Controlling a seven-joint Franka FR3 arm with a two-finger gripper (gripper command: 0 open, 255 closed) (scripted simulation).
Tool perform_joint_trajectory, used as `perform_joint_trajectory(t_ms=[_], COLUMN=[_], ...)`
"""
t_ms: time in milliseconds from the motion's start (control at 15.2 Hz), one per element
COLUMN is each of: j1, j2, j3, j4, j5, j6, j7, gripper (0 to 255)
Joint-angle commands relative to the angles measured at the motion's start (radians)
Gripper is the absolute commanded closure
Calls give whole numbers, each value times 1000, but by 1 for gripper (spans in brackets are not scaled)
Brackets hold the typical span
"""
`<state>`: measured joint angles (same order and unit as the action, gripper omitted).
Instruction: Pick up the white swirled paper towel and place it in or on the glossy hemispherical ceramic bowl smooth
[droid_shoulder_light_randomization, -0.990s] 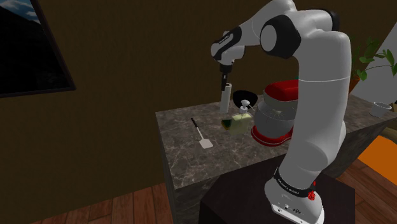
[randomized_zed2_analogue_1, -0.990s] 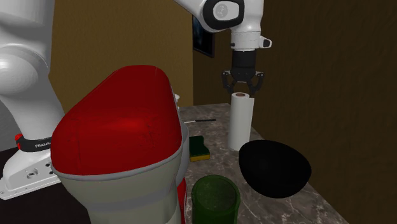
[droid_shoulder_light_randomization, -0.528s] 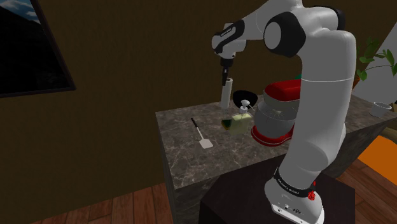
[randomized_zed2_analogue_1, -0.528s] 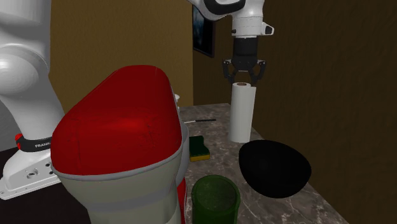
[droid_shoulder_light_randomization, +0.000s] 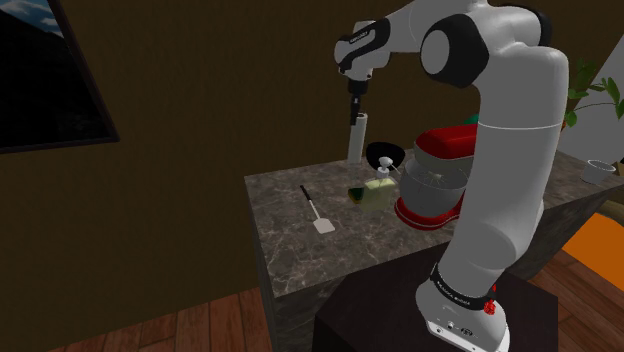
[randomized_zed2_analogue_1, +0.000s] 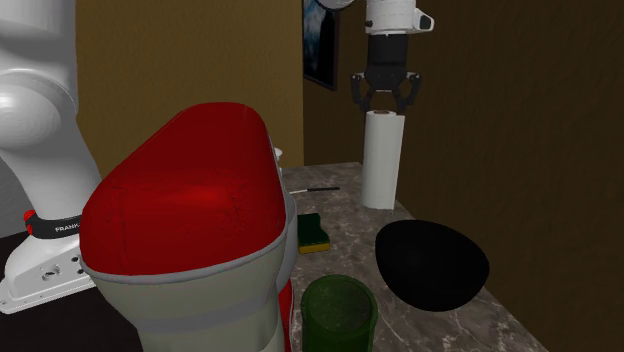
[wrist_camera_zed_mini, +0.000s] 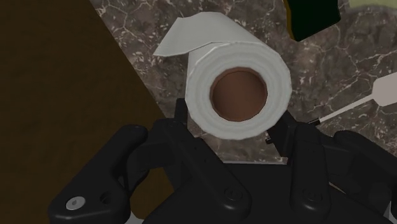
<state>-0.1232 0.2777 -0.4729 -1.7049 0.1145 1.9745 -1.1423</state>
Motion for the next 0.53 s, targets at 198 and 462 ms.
perform_joint_trajectory(t_ms=[198,462], j1=[-1,-2], j2=[-12,-19], j3=[-3,-5], j4=[51,97], j5=[-7,-12], j6=[-62,-113], j7=[4,6], gripper=[255,255])
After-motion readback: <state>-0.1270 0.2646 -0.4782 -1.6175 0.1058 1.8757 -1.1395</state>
